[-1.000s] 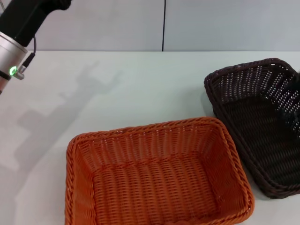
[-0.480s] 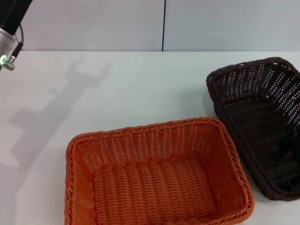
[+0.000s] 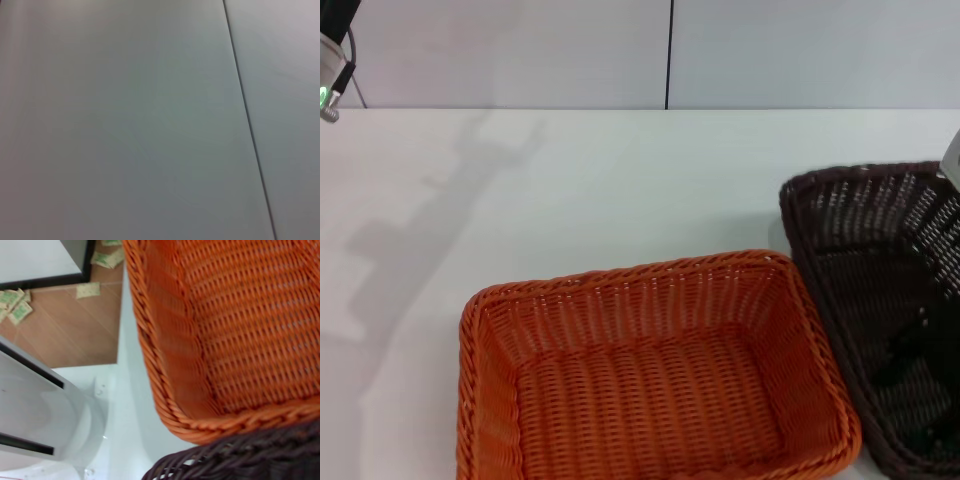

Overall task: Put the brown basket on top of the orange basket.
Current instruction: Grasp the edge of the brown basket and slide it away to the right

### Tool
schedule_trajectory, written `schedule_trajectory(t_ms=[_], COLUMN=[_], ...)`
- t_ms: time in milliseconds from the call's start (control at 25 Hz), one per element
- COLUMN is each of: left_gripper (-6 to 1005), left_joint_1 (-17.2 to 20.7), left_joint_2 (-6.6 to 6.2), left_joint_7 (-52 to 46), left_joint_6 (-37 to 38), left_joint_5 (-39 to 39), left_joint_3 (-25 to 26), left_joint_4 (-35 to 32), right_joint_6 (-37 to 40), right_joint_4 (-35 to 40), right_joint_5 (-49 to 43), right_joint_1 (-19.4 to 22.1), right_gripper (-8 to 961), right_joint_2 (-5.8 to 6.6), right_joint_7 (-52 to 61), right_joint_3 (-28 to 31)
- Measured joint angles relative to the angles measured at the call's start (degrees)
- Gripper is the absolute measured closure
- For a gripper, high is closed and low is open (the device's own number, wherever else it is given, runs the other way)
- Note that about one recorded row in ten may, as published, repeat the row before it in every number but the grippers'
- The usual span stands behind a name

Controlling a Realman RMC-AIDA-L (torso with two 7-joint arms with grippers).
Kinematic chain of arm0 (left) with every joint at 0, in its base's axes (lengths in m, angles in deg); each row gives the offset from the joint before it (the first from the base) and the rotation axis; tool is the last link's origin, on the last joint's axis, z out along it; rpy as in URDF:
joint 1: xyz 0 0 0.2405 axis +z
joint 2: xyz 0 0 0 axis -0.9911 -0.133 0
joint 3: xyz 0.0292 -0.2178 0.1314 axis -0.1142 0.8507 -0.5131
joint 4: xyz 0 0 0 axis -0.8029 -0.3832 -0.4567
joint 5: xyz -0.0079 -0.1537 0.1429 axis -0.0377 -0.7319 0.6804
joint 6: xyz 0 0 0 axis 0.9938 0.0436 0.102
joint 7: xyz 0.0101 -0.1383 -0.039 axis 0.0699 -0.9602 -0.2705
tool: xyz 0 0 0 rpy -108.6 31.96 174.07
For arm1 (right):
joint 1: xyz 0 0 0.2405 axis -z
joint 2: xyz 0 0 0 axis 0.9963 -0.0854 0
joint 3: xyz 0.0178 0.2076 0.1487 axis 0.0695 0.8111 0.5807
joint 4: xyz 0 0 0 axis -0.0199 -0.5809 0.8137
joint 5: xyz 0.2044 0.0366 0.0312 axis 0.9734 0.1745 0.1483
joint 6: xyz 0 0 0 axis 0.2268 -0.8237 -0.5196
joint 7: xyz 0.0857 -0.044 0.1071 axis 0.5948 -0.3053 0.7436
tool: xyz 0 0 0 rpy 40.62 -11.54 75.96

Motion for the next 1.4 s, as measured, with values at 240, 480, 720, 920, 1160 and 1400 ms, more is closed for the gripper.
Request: schedule_trajectory(t_ms=[240, 480, 720, 920, 1160, 1400], left_gripper=[162, 165, 168, 170, 172, 172], left_joint_1=[-2.06, -3.40, -4.55, -5.40, -5.76, -5.54], left_joint_2=[0.02, -0.01, -0.13, -0.15, -0.13, -0.10], left_joint_7=[1.48, 2.95, 3.41, 4.30, 4.31, 4.32], left_joint_6=[-2.66, -3.97, -6.45, -7.88, -8.24, -8.19], left_joint_5=[-0.04, -0.04, 0.01, 0.07, 0.24, 0.41], left_joint_3=[0.46, 2.25, 3.38, 3.50, 3.46, 3.20], left_joint_4=[0.00, 0.12, 0.11, 0.21, 0.33, 0.36], right_joint_6=[-0.04, -0.13, -0.21, -0.31, -0.30, 0.05], right_joint_4=[-0.25, -0.08, -0.76, -0.60, -0.53, -0.43], right_joint_5=[10.63, 15.46, 21.38, 27.05, 27.73, 22.05], right_joint_1=[-0.02, -0.76, -1.54, -2.26, -2.53, -2.53], right_gripper=[227, 237, 246, 254, 263, 272], right_joint_2=[4.15, 5.22, 5.58, 6.34, 7.62, 8.89], right_joint_7=[1.79, 4.18, 4.87, 5.76, 6.23, 5.56], right_joint_3=[-7.42, -13.87, -19.08, -23.69, -22.63, -12.42])
